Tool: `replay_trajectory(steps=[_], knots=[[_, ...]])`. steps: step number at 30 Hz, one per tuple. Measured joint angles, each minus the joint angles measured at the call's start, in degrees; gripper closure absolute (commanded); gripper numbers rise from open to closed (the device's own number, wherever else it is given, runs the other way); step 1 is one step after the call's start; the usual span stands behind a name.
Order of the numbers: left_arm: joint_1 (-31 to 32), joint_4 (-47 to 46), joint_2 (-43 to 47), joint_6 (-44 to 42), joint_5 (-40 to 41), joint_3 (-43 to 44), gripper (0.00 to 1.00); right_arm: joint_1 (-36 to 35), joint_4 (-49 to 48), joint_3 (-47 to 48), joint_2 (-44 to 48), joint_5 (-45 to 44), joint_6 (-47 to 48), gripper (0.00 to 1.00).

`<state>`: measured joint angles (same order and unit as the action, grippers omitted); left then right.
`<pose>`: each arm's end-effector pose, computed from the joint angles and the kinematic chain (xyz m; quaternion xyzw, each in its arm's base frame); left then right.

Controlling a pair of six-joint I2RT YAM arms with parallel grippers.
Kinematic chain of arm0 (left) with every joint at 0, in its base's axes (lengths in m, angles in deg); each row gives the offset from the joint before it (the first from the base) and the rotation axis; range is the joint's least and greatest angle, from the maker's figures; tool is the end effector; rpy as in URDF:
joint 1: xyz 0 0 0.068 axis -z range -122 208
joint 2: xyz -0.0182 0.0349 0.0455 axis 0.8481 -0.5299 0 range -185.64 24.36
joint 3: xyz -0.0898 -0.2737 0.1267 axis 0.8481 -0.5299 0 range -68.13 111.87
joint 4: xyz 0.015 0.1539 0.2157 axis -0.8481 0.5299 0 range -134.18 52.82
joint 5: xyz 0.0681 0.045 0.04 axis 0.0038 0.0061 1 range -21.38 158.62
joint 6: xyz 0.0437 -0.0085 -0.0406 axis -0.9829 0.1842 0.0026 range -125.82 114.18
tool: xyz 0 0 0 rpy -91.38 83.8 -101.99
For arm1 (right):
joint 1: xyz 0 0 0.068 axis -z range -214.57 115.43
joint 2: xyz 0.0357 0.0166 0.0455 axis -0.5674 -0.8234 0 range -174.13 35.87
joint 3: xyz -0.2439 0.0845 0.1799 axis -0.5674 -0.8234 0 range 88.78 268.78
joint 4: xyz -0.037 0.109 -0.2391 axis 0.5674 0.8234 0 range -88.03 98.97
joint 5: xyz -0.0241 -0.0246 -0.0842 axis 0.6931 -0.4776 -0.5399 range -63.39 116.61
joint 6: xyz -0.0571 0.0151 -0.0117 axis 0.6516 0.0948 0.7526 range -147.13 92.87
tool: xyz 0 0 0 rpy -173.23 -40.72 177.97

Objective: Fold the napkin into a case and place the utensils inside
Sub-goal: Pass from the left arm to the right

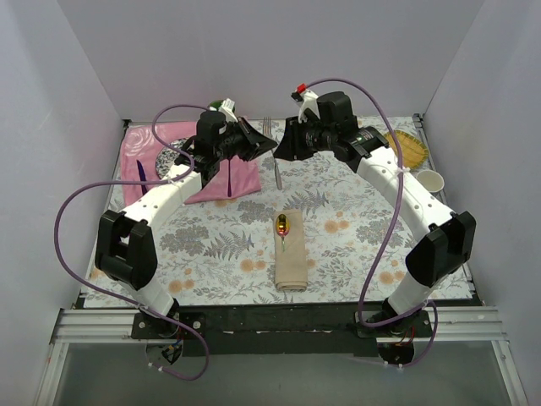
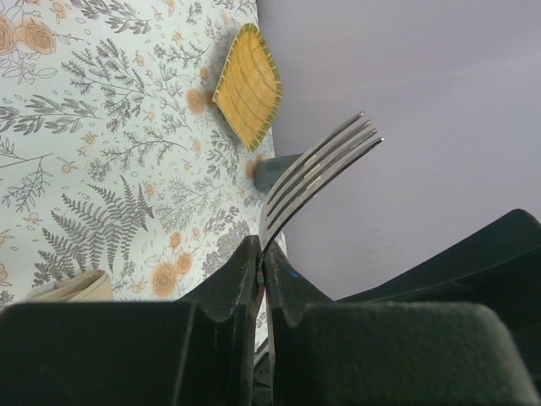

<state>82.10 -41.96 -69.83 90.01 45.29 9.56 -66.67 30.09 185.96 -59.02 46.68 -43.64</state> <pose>0.3645 -0.1825 0.3696 -0.3708 0.7140 -0.5763 0.1434 0.3283 0.2239 0.4388 -0.2048 0.8140 0.3499 0.4159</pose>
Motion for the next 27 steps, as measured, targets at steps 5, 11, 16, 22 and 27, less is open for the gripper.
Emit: replay_trajectory(steps=[5,11,16,22,27], knots=[[0.57,-0.04,0.00,0.02,-0.07,0.00,1.00,-0.55,0.11,0.33,-1.22,-0.02,-0.28,0.66],[1.46,-0.50,0.00,0.00,-0.07,-0.35,1.00,-0.55,0.35,0.63,-2.60,-0.15,-0.96,0.70],[1.70,-0.90,0.17,-0.07,0.00,-0.81,1.00,-0.55,0.50,0.63,-2.67,-0.48,-1.38,0.74],[2.16,-2.19,0.55,-0.13,0.04,-2.34,1.00,-0.55,0.70,0.63,-2.75,-0.87,-1.57,0.66],[2.27,-3.26,1.01,-0.13,0.07,-2.99,1.00,-0.55,1.25,0.63,-2.78,-1.64,-1.88,0.71]])
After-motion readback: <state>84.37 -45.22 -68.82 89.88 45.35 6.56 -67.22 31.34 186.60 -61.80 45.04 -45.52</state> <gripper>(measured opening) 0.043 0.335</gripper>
